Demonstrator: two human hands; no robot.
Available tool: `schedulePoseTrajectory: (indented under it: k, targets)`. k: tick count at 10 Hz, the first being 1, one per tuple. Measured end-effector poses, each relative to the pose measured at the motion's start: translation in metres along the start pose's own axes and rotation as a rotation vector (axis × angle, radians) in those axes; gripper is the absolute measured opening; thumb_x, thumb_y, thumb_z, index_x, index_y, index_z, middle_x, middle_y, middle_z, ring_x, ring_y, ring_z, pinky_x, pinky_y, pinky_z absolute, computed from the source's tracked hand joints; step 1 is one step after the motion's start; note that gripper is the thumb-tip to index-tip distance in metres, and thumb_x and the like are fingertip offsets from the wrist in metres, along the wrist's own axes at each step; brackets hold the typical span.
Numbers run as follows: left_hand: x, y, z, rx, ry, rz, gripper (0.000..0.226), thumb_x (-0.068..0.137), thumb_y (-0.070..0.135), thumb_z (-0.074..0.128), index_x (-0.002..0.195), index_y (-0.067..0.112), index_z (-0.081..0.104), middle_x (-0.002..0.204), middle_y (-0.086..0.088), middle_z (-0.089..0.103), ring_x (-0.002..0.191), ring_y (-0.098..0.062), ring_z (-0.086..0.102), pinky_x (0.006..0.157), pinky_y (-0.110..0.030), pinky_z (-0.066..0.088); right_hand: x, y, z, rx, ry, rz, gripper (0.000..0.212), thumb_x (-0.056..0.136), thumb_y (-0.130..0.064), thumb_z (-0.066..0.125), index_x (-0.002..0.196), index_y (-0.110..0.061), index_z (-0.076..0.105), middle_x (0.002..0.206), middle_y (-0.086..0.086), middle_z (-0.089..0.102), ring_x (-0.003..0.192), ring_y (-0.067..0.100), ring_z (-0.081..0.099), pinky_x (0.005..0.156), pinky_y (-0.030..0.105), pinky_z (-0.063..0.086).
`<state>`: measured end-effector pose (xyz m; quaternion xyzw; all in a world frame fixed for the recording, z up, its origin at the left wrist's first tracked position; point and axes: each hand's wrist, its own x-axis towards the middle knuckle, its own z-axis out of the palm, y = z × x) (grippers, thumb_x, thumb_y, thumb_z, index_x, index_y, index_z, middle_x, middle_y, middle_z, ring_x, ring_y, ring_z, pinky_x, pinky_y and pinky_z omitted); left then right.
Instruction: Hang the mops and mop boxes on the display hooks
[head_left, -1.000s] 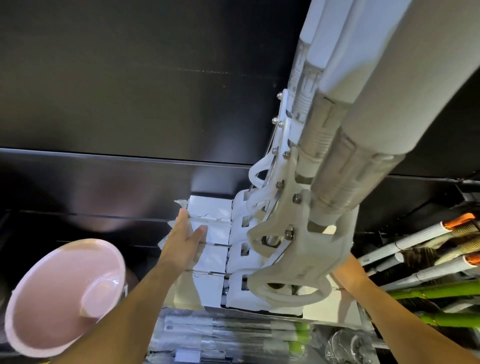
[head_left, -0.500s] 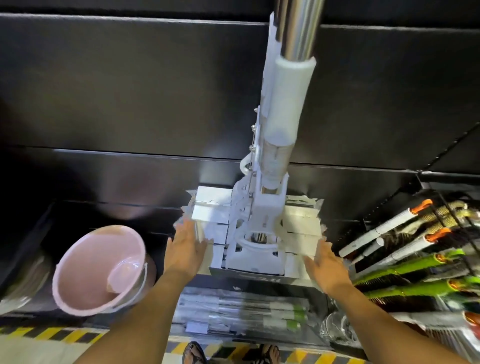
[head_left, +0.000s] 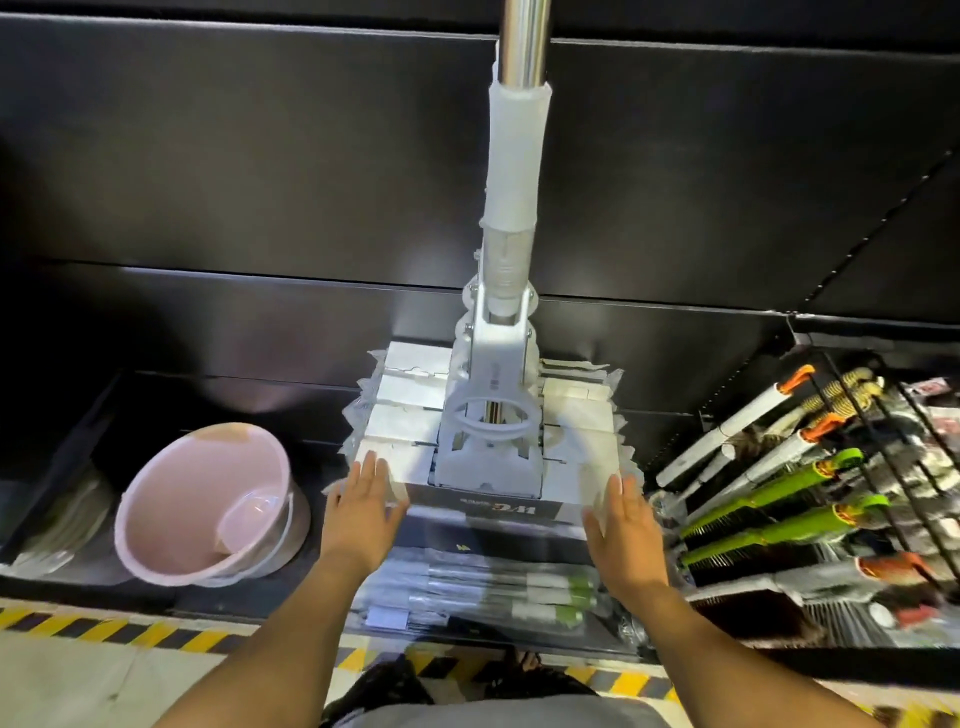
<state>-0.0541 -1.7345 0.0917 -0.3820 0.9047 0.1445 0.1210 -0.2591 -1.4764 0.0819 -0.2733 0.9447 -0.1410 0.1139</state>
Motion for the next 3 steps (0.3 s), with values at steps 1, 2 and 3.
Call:
schedulePoseTrajectory:
  k: [1, 2, 3]
  targets:
    - [-0.008, 0.0, 0.007, 0.034, 0.028, 0.029, 0.068, 0.102, 0.047, 0.031, 0.155, 0.014, 0.005, 0.163, -0.004, -0.007, 0.151, -0.022, -0.004, 0.12, -0.043, 0.009, -0.008, 0.004, 0.012, -0.098, -0.108, 0.016, 0.071, 0.1, -0.037, 0.047, 0.154, -0.002, 0.018, 0.162, 0.018, 0.016, 0.149, 0.036, 0.017, 0.122, 0.043, 0.017]
    - [-0.021, -0.004, 0.012, 0.08, 0.04, 0.043, 0.068, 0.102, 0.045, 0.029, 0.155, 0.014, 0.0, 0.163, -0.004, -0.01, 0.151, -0.023, -0.005, 0.12, -0.044, 0.009, -0.025, -0.006, 0.016, -0.109, -0.078, 0.065, 0.077, 0.095, -0.05, 0.022, 0.155, -0.003, 0.013, 0.163, 0.017, 0.011, 0.151, 0.034, 0.01, 0.124, 0.041, 0.009]
    - [-0.042, -0.01, 0.021, 0.113, -0.047, 0.069, 0.069, 0.102, 0.044, 0.028, 0.155, 0.015, -0.005, 0.162, -0.004, -0.014, 0.15, -0.023, -0.009, 0.12, -0.044, 0.004, -0.053, -0.028, 0.023, -0.168, -0.101, 0.164, 0.074, 0.099, -0.045, 0.035, 0.155, -0.003, 0.009, 0.164, 0.015, 0.009, 0.151, 0.032, 0.012, 0.123, 0.039, 0.014]
